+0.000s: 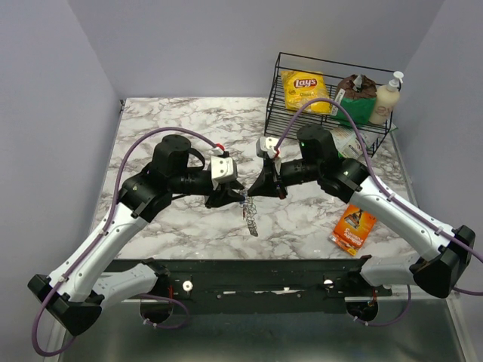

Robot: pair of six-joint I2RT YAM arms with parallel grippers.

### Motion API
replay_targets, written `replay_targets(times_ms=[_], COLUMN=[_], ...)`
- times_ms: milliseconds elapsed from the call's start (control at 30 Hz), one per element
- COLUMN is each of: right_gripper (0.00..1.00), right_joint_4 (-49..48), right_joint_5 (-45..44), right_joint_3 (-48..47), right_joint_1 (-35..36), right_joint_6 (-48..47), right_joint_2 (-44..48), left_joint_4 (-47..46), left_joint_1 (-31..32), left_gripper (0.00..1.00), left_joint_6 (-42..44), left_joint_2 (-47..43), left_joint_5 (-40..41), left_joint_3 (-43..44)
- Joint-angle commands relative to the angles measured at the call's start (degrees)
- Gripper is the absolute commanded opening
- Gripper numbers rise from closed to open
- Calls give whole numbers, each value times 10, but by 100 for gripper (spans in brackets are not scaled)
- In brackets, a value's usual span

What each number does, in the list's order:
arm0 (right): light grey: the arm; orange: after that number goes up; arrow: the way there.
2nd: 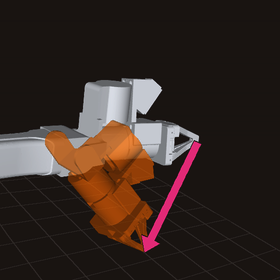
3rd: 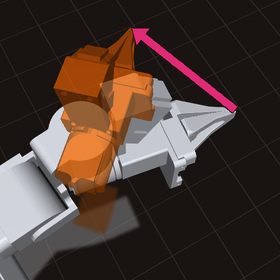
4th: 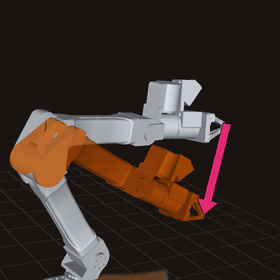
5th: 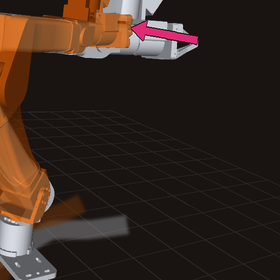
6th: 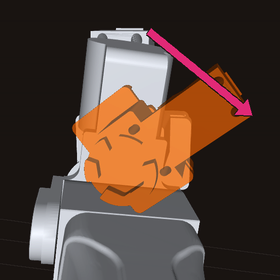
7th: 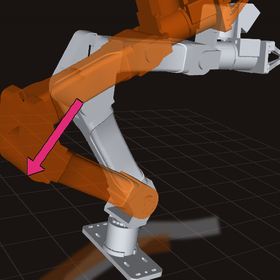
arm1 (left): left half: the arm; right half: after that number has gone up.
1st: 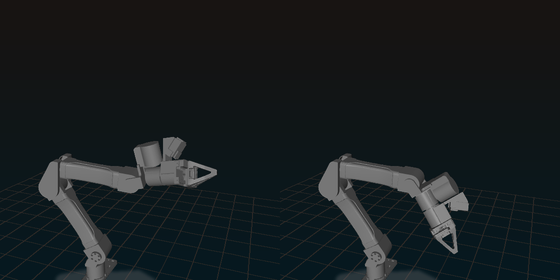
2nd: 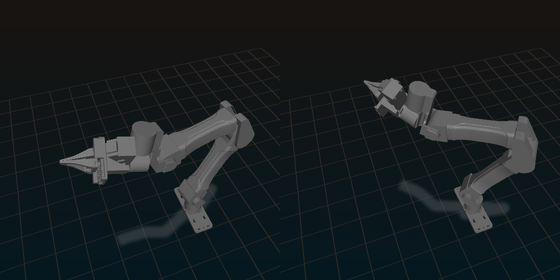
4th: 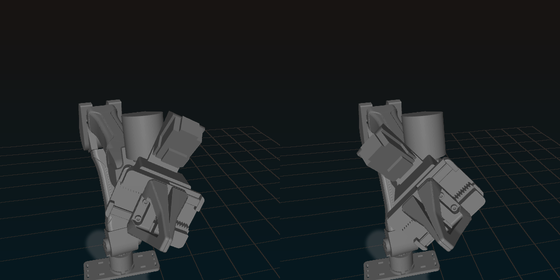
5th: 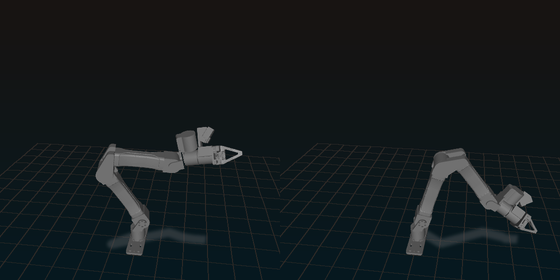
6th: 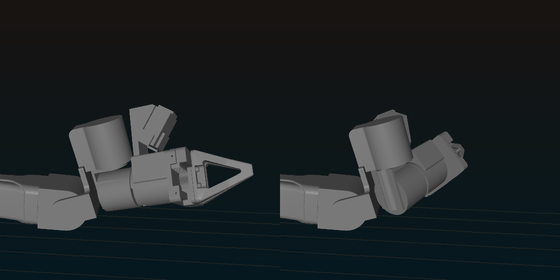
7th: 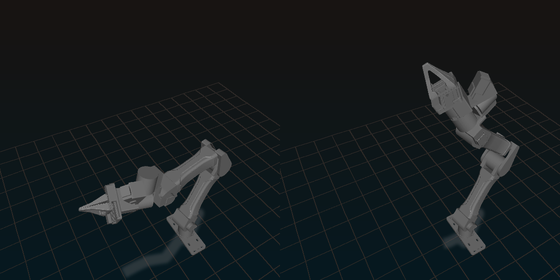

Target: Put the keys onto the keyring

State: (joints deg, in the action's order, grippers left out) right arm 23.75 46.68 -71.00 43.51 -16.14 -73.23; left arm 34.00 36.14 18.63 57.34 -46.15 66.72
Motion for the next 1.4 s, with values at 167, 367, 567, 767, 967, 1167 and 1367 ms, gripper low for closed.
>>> replay_targets(times_ms=[167,367,567,767,967,1167,1367], right_gripper=[1,1,1,1,38,68,66], right_joint_4=[3,-1,-8,-16,-70,-140,-144], right_joint_5=[-2,-3,-2,-6,-34,-84,-47], right_joint_3=[-21,-18,-12,-10,19,72,74], right_joint_1=[3,3,3,3,2,0,-4], right_joint_6=[-8,-7,-5,2,39,69,70], right_joint_2=[-2,2,5,8,44,99,96], left_joint_4=[2,0,-3,-25,-154,-297,-435], left_joint_1=[8,8,9,9,9,7,8], left_gripper=[37,33,17,0,0,0,0], left_joint_6=[7,11,23,20,-14,-52,-94], left_joint_2=[12,22,24,16,-46,-110,-141], left_joint_5=[26,32,34,29,42,42,1], left_joint_3=[0,-4,-11,-26,-108,-187,-252])
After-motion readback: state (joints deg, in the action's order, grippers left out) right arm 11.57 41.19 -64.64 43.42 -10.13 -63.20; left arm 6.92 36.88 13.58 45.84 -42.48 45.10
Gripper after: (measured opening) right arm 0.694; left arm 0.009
